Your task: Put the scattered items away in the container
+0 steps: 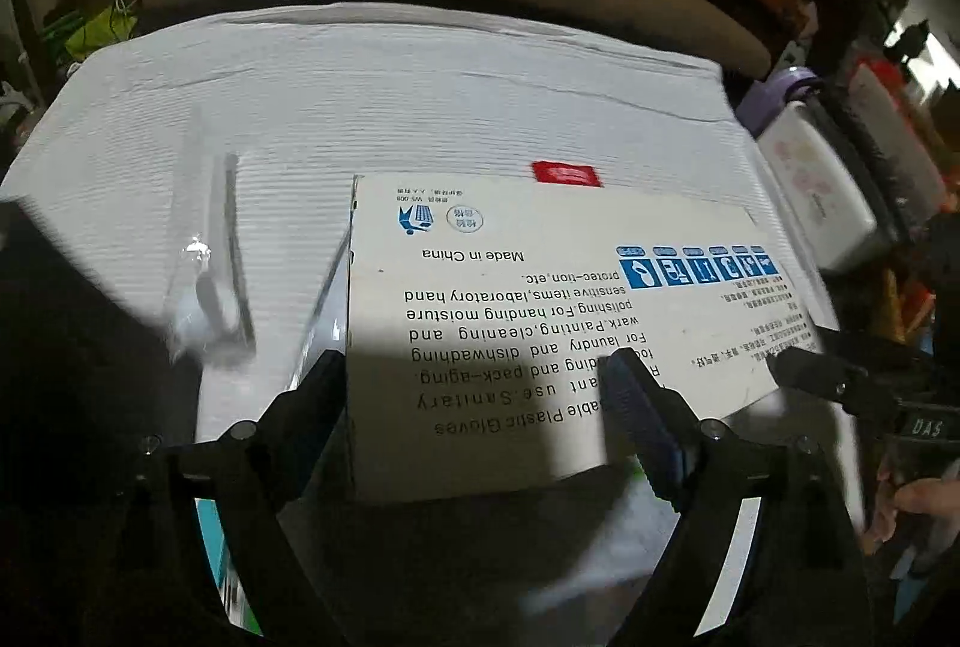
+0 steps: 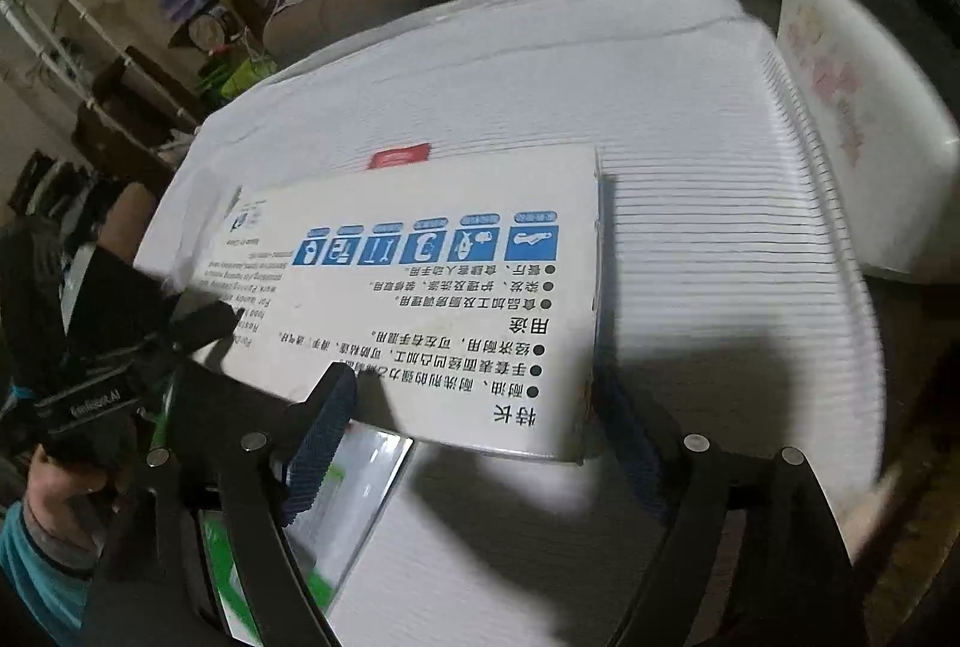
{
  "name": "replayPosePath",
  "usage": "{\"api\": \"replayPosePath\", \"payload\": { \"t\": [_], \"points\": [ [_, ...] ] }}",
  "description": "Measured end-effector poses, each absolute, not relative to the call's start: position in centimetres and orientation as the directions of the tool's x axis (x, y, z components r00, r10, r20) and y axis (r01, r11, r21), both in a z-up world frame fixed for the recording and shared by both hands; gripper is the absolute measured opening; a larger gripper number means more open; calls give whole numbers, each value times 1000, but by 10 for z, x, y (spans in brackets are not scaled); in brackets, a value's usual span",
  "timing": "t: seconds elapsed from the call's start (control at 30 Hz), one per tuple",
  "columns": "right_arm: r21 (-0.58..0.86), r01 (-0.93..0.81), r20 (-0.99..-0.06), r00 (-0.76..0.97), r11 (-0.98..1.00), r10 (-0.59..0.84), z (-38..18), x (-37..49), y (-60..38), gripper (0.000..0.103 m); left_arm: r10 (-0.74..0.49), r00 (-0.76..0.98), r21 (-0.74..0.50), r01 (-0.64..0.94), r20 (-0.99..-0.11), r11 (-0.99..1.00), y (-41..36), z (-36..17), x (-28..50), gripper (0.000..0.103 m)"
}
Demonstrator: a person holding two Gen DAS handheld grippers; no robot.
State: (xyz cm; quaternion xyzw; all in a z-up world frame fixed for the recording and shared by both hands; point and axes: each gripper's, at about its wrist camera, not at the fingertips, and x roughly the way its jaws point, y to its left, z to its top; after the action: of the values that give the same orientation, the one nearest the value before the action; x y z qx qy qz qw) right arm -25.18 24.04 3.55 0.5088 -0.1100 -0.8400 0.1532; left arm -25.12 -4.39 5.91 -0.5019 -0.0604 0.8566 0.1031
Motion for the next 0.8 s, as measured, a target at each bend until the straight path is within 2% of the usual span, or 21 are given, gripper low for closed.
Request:
{"api": "replayPosePath", "payload": {
  "t": [0.17, 0.37, 0.53, 0.8],
  "points": [
    [381, 201, -776, -462, -903, -430, 78, -182, 250, 84, 293, -486, -244, -164, -823, -956, -48, 103, -196, 86],
    [519, 202, -701, -457, -831, -548, 108, -64, 266, 84, 376, -455, -320, -198, -807, -926, -67, 139, -69, 86],
    [584, 178, -703, -376, -792, -603, 110, 23, 259, 84, 384, -357, -349, -161, -852, -923, -82, 133, 21, 86],
    [601, 144, -727, -309, -786, -613, 112, 60, 250, 84, 386, -227, -363, -137, -894, -922, -81, 119, 77, 86]
  ]
}}
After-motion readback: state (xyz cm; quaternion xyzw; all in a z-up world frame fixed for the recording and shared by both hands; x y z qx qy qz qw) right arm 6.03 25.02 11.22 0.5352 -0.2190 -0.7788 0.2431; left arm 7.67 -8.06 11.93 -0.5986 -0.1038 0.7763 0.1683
